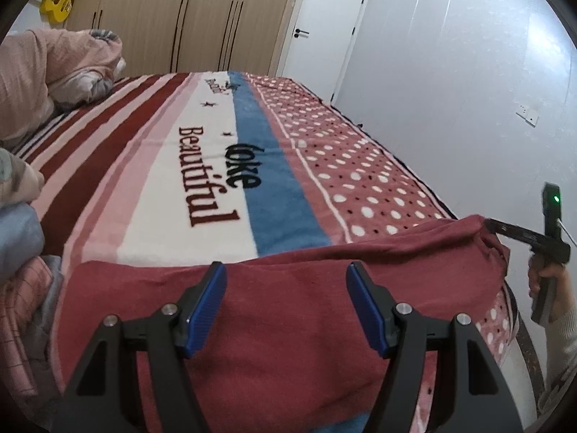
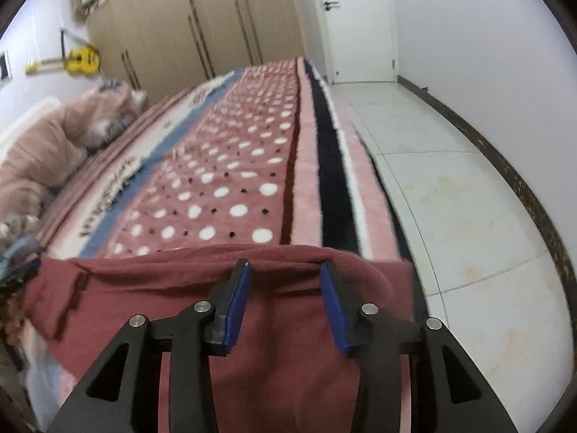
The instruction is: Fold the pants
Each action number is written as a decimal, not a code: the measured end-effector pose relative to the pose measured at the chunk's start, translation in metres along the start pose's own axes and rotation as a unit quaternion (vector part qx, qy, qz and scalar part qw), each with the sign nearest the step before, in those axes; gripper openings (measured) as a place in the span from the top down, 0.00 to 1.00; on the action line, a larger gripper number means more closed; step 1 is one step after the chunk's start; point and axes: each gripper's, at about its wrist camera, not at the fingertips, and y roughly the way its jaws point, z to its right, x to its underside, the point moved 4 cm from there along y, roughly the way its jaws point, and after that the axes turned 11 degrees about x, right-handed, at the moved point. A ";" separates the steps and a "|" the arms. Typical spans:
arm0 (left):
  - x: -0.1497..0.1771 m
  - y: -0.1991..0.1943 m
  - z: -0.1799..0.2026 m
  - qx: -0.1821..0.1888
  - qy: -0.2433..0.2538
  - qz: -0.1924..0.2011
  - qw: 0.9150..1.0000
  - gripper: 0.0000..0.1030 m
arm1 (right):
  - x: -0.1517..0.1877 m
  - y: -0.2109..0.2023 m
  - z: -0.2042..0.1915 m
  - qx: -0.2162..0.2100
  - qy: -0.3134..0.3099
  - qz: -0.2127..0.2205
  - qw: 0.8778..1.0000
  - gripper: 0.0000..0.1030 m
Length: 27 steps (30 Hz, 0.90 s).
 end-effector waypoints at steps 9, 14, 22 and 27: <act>0.004 -0.017 0.016 0.005 0.005 0.003 1.000 0.37 | 0.076 -0.055 0.048 -0.018 0.099 -0.022 0.995 0.37; 0.003 -0.021 0.023 0.003 0.014 0.001 1.000 0.37 | 0.092 -0.040 0.038 0.010 0.078 -0.022 0.997 0.37; 0.000 -0.017 0.030 0.002 0.018 0.002 1.000 0.37 | 0.060 -0.027 0.015 0.065 -0.005 0.031 0.997 0.46; -0.001 -0.014 0.033 0.002 0.020 0.000 1.000 0.37 | 0.049 -0.023 0.022 0.082 -0.026 0.039 0.996 0.77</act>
